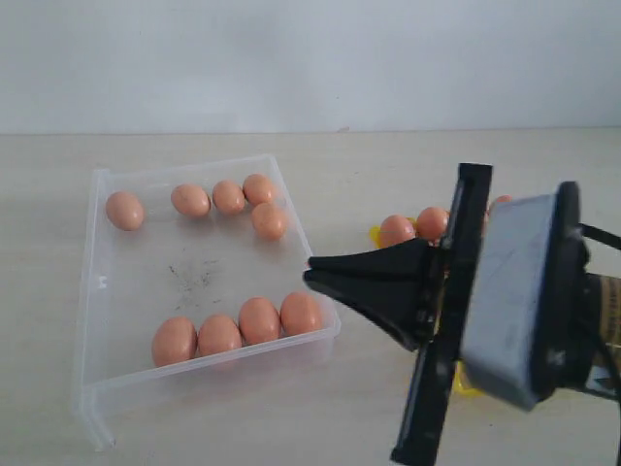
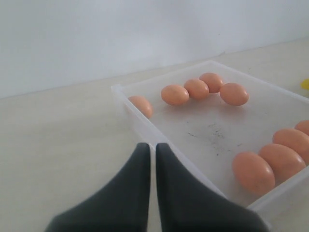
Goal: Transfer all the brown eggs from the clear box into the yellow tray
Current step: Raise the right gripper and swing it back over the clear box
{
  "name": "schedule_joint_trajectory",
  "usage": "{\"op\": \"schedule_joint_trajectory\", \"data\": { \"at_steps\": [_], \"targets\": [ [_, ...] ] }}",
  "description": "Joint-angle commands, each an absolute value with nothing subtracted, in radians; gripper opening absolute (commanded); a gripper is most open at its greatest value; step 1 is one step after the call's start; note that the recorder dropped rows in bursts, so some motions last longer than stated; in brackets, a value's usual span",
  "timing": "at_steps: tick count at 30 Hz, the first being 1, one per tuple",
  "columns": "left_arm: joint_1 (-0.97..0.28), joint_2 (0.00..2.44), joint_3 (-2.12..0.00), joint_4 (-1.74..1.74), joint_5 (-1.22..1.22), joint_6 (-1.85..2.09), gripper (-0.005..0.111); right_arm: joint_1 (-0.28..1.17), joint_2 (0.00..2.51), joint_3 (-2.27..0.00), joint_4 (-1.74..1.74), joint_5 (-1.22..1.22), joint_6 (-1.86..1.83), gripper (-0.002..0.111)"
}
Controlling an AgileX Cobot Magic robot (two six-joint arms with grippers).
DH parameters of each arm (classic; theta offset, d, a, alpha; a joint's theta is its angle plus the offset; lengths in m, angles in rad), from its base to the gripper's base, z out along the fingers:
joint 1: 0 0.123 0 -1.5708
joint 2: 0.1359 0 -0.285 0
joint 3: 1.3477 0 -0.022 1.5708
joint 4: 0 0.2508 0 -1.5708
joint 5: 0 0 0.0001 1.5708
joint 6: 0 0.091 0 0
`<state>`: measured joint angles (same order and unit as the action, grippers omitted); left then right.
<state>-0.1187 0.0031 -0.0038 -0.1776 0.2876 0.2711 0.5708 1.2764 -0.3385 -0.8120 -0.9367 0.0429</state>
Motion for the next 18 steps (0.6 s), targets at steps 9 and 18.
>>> {"op": "schedule_joint_trajectory", "data": {
  "at_steps": [9,18],
  "targets": [
    [-0.125,0.000,0.000,-0.176,0.285,0.271,0.004,0.931,1.270,-0.596,-0.210,-0.449,-0.482,0.000],
    [-0.125,0.000,0.000,-0.176,0.285,0.271,0.004,0.931,1.480,-0.851,-0.192,0.000,-0.316,0.000]
  ]
}}
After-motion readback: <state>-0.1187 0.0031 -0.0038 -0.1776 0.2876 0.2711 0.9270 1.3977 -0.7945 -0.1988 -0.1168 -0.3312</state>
